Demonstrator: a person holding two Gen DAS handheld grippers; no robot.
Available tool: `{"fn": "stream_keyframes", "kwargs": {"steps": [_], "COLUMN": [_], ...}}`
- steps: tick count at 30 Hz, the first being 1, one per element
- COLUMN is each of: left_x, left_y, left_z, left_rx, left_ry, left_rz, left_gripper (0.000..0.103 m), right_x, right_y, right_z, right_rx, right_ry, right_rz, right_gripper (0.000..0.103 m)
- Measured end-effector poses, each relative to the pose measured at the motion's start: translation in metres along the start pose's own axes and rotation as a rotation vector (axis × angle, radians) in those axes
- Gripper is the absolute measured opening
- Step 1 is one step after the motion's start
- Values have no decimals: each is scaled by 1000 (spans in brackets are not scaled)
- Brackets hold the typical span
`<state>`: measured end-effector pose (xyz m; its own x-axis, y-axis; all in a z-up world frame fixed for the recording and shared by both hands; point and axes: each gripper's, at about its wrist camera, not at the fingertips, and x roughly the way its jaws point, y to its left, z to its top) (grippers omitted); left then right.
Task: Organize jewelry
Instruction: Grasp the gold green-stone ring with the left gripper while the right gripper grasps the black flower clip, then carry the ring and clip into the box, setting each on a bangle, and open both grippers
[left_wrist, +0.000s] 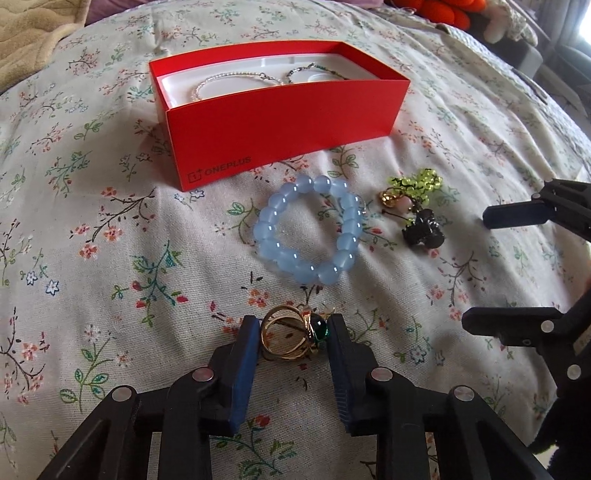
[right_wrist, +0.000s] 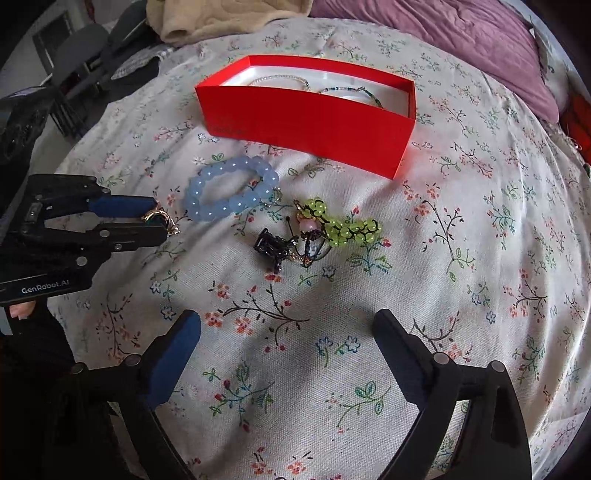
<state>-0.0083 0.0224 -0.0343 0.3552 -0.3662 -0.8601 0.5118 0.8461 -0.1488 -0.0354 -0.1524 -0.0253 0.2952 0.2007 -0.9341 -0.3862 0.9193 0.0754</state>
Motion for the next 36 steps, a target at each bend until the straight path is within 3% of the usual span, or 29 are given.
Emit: {"fn": "stream_keyframes", "kwargs": {"steps": [2,7,21,25,36], "left_x": [-2,-6,-9,-10,-16], "left_y": [0,4,3,1,3], "left_z": [0,1,-1,-1,3], "left_rx": [-4,-15,9,18,14], "left_ry": [-3,1,4,1,-19], "left_rz": [9,45,80,87,99], "left_gripper": [31,31,31,31,31], "right_x": [-1,0,20,22,10], "right_y": [2,7,2,-2,-5], "right_z": [1,7,26,30,29], "right_rx": [3,8,115,148,141], "right_ry": [0,-1,-10,-13,-13], "right_rz": [16,73,65,54,41], "right_gripper": [87,62,40,22,22]}}
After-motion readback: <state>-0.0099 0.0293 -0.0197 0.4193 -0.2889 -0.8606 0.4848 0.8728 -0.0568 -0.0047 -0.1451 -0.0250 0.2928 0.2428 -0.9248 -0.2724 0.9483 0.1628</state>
